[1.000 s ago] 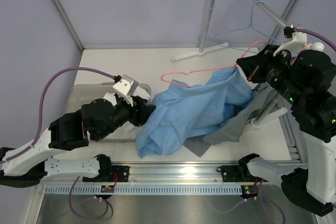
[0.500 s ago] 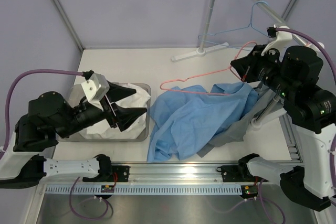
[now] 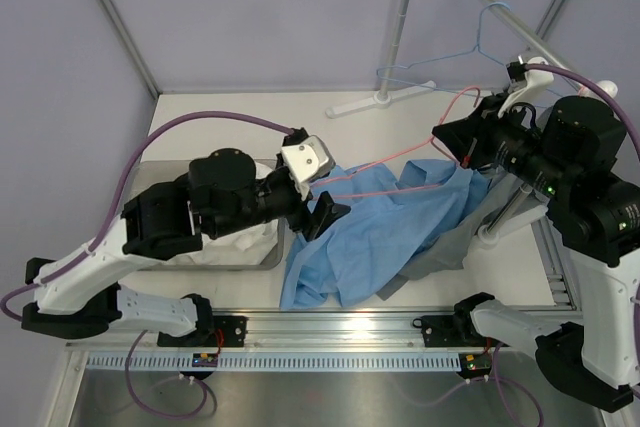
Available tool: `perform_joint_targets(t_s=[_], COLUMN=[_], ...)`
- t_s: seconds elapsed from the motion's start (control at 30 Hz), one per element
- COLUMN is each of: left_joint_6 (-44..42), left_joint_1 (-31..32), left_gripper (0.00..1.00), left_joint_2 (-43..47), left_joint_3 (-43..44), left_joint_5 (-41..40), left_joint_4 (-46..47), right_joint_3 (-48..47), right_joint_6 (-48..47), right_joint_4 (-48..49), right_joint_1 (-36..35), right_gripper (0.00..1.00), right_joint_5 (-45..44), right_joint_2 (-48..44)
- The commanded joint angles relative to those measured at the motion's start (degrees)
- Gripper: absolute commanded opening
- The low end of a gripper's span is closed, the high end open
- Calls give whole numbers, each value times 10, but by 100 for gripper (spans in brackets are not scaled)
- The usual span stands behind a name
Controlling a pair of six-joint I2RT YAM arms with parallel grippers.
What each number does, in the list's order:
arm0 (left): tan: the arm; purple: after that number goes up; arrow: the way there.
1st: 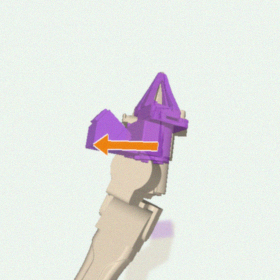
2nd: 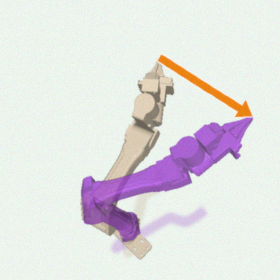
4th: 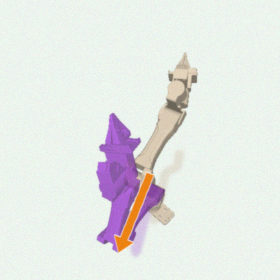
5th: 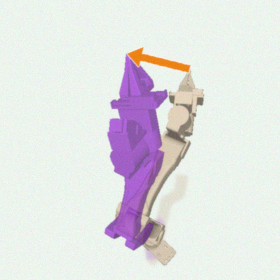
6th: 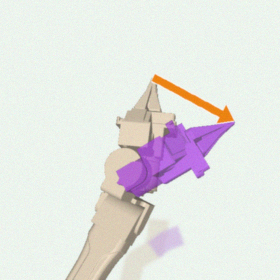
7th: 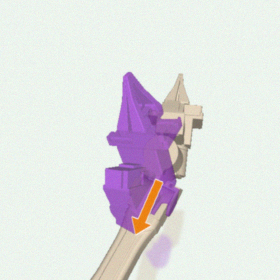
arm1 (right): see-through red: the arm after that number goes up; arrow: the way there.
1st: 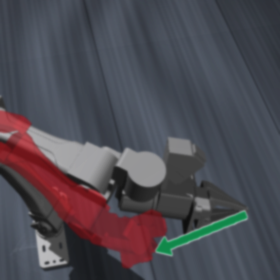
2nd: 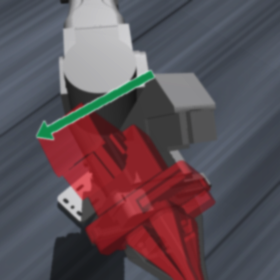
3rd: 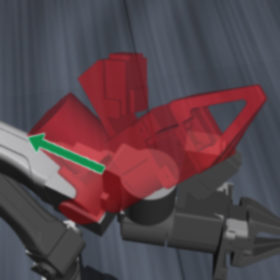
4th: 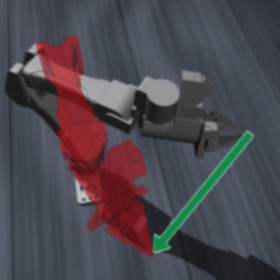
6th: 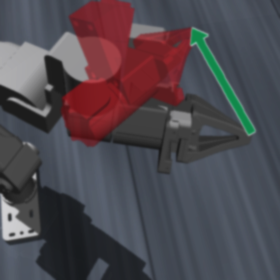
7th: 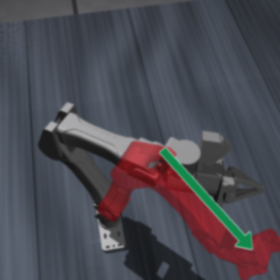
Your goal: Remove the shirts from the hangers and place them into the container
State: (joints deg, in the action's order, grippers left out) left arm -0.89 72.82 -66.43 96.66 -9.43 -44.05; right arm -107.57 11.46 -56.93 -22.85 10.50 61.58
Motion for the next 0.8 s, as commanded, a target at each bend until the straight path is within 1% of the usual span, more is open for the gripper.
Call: perform_joint_targets(t_s=[0.0, 0.03, 0.1, 0.17, 0.23, 0.27, 0.3, 0.33, 0.37, 0.4, 0.43, 0.47, 0.57, 0.63, 0.67, 0.7, 0.77], left_joint_6=[-17, -17, -13, -10, 3, 6, 7, 17, 27, 33, 40, 43, 48, 51, 51, 50, 49], left_joint_1=[1, 1, 1, 1, 1, 1, 2, 2, 1, 2, 2, 3, 5, 6, 6, 6, 7], left_gripper=[69, 39, 0, 0, 0, 0, 0, 0, 0, 0, 0, 0, 0, 0, 0, 0, 0], left_joint_2=[-17, -32, -43, -50, -48, -47, -44, -41, -36, -24, -18, -10, 28, 43, 46, 46, 46], left_joint_3=[59, 67, 78, 82, 71, 68, 63, 58, 49, 44, 39, 28, 6, -2, -2, 1, 4], left_joint_5=[21, 24, 23, 28, 15, 8, -9, -15, -25, -50, -58, -66, -84, -90, -90, -91, -95], left_joint_4=[29, 29, 34, 44, 56, 56, 57, 57, 56, 55, 52, 55, 64, 63, 62, 59, 55], right_joint_3=[1, 2, 4, 5, -1, -5, -4, 2, 8, 28, 39, 51, 104, 155, 177, 224, 267], right_joint_6=[-15, -15, -18, -21, -28, -28, -21, -17, -11, 6, 13, 19, 45, 65, 69, 79, 82], right_joint_4=[5, 5, 2, -1, -18, -27, -30, -29, -26, -21, -11, -6, 3, 7, 14, 22, 44], right_joint_1=[3, 3, 3, 3, 3, 3, 3, 3, 3, 3, 3, 3, 3, 3, 3, 3, 2], right_gripper=[0, 0, 0, 0, 0, 10, 58, 74, 83, 97, 99, 99, 99, 100, 100, 99, 99], right_joint_5=[35, 39, 38, 42, 41, 27, 11, -3, -34, -52, -81, -94, -102, -103, -115, -129, -142], right_joint_2=[-7, -7, -8, -9, -1, 2, 3, 0, -11, -20, -39, -47, -73, -85, -92, -102, -125])
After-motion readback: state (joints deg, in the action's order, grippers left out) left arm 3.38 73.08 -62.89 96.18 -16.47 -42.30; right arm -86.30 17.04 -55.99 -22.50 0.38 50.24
